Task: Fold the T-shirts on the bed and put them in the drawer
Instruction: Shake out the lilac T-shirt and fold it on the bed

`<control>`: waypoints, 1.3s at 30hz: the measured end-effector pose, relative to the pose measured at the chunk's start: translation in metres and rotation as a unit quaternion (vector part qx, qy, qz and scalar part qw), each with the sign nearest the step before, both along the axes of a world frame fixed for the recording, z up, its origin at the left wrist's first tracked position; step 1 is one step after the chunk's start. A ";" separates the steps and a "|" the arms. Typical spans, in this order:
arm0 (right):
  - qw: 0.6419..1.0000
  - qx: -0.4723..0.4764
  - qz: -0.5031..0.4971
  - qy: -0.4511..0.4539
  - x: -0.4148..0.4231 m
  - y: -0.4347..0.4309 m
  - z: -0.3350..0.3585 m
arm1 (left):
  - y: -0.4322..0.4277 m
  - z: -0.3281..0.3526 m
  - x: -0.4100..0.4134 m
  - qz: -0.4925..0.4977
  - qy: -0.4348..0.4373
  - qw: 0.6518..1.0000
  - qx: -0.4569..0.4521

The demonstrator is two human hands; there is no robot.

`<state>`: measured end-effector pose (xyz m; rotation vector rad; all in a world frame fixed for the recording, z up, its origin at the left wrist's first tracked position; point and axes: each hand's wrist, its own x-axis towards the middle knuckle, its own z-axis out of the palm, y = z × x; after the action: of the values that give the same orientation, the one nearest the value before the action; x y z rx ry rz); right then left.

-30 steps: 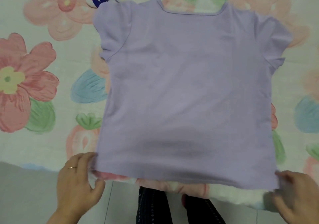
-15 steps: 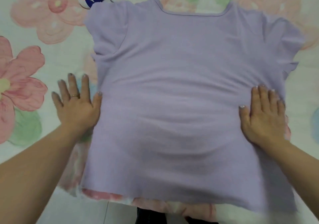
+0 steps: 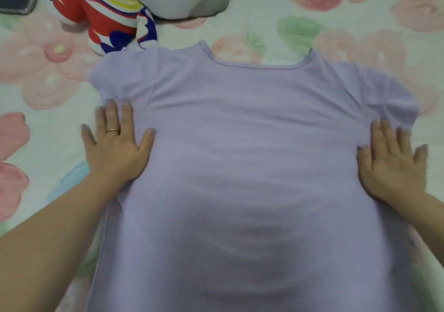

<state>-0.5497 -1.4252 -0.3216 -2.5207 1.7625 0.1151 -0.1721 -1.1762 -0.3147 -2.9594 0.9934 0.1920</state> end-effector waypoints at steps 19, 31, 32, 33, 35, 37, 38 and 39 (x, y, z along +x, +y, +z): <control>0.998 0.014 0.036 -0.045 0.028 -0.115 -0.013 | -0.112 -0.015 0.046 -0.131 -0.012 0.991 0.005; 0.960 0.069 -0.165 -0.213 -0.006 -0.176 0.047 | -0.109 -0.008 0.039 -0.109 -0.023 0.994 -0.005; 0.964 0.051 -0.182 -0.190 -0.005 -0.179 0.049 | -0.109 -0.006 0.039 -0.108 -0.019 0.994 -0.004; 0.969 0.031 -0.190 -0.153 -0.004 -0.180 0.047 | -0.110 -0.004 0.038 -0.105 -0.015 0.994 -0.002; 0.970 -0.020 -0.214 -0.111 0.008 -0.172 0.044 | -0.113 0.004 0.031 -0.091 -0.012 0.996 -0.006; 0.965 -0.123 -0.165 -0.161 0.043 -0.136 0.048 | -0.115 0.012 0.008 -0.098 -0.020 0.994 -0.036; 0.965 -0.160 -0.083 -0.193 0.067 -0.106 0.048 | -0.116 0.014 -0.012 -0.124 -0.019 0.990 -0.060; 0.961 -0.158 0.023 -0.225 0.092 -0.071 0.046 | -0.118 0.015 -0.036 -0.167 -0.010 0.982 -0.083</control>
<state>-0.4580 -1.4958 -0.2755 -2.5090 1.6338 -0.7337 -0.2080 -1.2940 -0.2993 -2.8641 1.5521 0.0763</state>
